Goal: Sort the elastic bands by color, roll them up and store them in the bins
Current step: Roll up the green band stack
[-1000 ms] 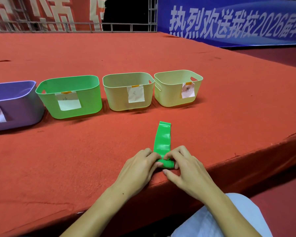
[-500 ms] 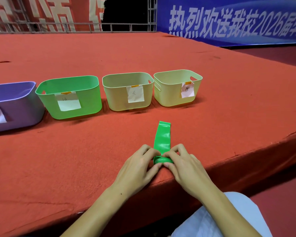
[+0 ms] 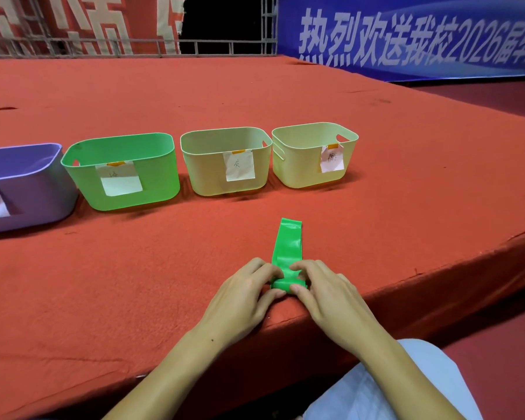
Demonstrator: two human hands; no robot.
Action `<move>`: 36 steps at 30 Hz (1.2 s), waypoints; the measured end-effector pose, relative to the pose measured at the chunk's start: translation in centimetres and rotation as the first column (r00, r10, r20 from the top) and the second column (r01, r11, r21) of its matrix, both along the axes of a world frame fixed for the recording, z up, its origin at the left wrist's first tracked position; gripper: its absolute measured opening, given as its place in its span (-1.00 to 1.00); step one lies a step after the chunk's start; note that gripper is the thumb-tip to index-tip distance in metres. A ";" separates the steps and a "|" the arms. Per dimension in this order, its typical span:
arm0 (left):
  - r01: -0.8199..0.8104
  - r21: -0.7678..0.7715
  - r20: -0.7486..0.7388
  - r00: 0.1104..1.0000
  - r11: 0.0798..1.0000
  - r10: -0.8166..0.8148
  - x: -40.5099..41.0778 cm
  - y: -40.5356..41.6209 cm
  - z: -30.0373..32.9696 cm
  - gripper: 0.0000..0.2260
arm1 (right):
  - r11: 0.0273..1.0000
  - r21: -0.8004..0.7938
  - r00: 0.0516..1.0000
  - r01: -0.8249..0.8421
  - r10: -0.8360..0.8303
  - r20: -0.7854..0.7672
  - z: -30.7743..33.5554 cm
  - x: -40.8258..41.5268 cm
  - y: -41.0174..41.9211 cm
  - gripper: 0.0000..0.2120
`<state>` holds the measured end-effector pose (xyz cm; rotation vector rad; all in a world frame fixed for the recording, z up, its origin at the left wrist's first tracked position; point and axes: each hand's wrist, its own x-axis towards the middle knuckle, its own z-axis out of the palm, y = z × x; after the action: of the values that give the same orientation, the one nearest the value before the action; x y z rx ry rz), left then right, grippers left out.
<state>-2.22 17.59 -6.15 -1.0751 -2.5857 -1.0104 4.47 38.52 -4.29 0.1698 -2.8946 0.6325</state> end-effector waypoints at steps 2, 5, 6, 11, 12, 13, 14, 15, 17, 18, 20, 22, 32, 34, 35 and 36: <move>-0.001 -0.013 0.013 1.000 1.000 0.001 0.0 0.1 0.1 -0.77 | 1.000 -0.014 1.000 -0.002 0.001 -0.010 0.1 0.2 -0.1 -0.70; 0.000 -0.057 0.032 0.999 0.998 0.002 -0.1 0.2 0.1 -0.70 | 1.000 0.014 1.000 -0.016 0.016 0.000 0.1 0.3 -0.1 -0.70; 0.002 -0.073 0.037 0.999 0.997 0.001 -0.1 0.2 0.1 -0.71 | 0.999 0.025 1.000 -0.021 0.021 -0.001 0.1 0.3 -0.1 -0.69; -0.023 -0.122 0.046 0.999 0.992 0.029 -0.2 0.2 0.0 -0.72 | 0.999 0.039 0.999 -0.030 0.031 -0.016 0.0 0.1 0.0 -0.72; -0.030 -0.123 0.054 0.998 0.992 0.036 -0.2 0.2 0.0 -0.72 | 0.999 0.045 0.999 -0.031 0.032 -0.015 0.0 0.0 0.0 -0.73; -0.036 -0.122 0.061 0.997 0.992 0.044 -0.2 0.3 -0.1 -0.71 | 0.998 0.051 0.999 -0.032 0.033 -0.015 0.0 0.0 0.0 -0.73; -0.043 -0.122 0.068 0.996 0.992 0.052 -0.1 0.3 -0.1 -0.70 | 0.998 0.057 0.999 -0.033 0.034 -0.014 0.0 -0.1 0.1 -0.73; -0.048 -0.121 0.073 0.996 0.992 0.057 -0.1 0.3 0.0 -0.69 | 0.997 0.065 0.999 -0.033 0.033 -0.011 0.1 -0.2 0.1 -0.73; -0.052 -0.106 0.077 0.995 0.993 0.061 0.1 0.3 0.1 -0.67 | 0.996 0.079 0.999 -0.031 0.032 -0.011 0.1 -0.2 0.1 -0.73; -0.050 -0.089 0.078 0.995 0.995 0.057 0.2 0.3 0.1 -0.67 | 0.996 0.084 0.999 -0.031 0.032 -0.014 0.0 -0.2 0.1 -0.73; -0.037 -0.042 0.082 0.996 0.998 0.040 0.3 0.3 0.3 -0.69 | 0.996 0.087 0.999 -0.026 0.028 -0.020 -0.2 -0.3 0.1 -0.73; -0.015 0.003 0.070 0.997 1.000 0.014 0.4 0.1 0.6 -0.71 | 0.996 0.090 1.000 -0.014 0.016 -0.020 -0.3 -0.3 0.0 -0.73; 0.029 0.025 0.038 0.999 0.999 -0.030 -0.1 -0.1 0.2 -0.78 | 0.996 0.086 1.000 -0.005 0.004 0.005 -0.1 0.0 0.1 -0.65; 0.032 0.026 0.047 0.998 0.999 -0.034 -0.2 -0.2 0.1 -0.77 | 0.997 0.073 1.000 -0.013 0.013 -0.001 -0.1 0.0 0.1 -0.63; 0.034 0.019 0.052 0.998 0.999 -0.035 -0.3 -0.3 0.0 -0.76 | 0.998 0.056 1.000 -0.013 0.013 -0.008 0.0 0.0 0.0 -0.64; 0.037 0.011 0.056 0.998 0.999 -0.037 -0.4 -0.4 0.0 -0.75 | 1.000 0.029 1.000 -0.009 0.009 -0.016 0.1 0.0 0.0 -0.67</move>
<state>-2.61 17.24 -6.18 -1.1117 -2.6109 -1.0751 4.51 38.52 -4.23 0.1911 -2.8897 0.5887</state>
